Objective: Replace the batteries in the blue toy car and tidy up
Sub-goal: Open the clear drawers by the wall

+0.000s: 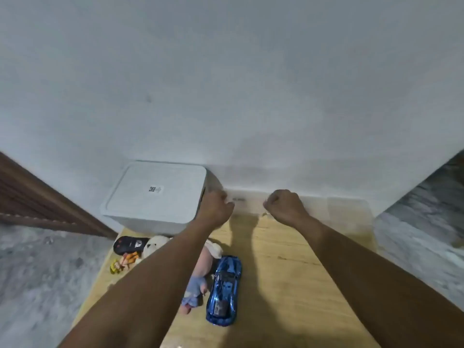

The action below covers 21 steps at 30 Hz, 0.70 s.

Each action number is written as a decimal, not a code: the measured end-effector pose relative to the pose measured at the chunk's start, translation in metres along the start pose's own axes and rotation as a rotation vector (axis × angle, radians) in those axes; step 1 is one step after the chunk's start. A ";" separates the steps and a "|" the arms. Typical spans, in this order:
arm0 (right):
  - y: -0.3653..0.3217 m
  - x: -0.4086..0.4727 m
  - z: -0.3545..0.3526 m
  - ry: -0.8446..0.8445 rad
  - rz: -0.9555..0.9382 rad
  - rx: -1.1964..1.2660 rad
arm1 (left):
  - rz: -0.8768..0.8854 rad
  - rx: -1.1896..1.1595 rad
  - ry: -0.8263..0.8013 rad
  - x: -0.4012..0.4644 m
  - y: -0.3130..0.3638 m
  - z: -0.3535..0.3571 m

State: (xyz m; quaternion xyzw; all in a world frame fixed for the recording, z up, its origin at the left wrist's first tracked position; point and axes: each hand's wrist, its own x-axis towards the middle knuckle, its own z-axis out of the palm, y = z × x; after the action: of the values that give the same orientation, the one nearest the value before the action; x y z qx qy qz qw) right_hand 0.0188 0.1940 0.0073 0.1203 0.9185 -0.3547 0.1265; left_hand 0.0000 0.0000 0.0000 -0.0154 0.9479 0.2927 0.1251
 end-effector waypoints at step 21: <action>-0.004 0.048 0.095 0.119 0.837 1.155 | -0.906 -1.422 0.092 0.067 -0.025 0.069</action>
State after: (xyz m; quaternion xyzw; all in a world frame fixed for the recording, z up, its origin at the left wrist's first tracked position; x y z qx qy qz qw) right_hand -0.0139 0.1325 -0.0740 0.5294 0.4663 -0.6989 0.1177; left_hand -0.0464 0.0212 -0.0849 -0.4812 0.4441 0.7403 0.1524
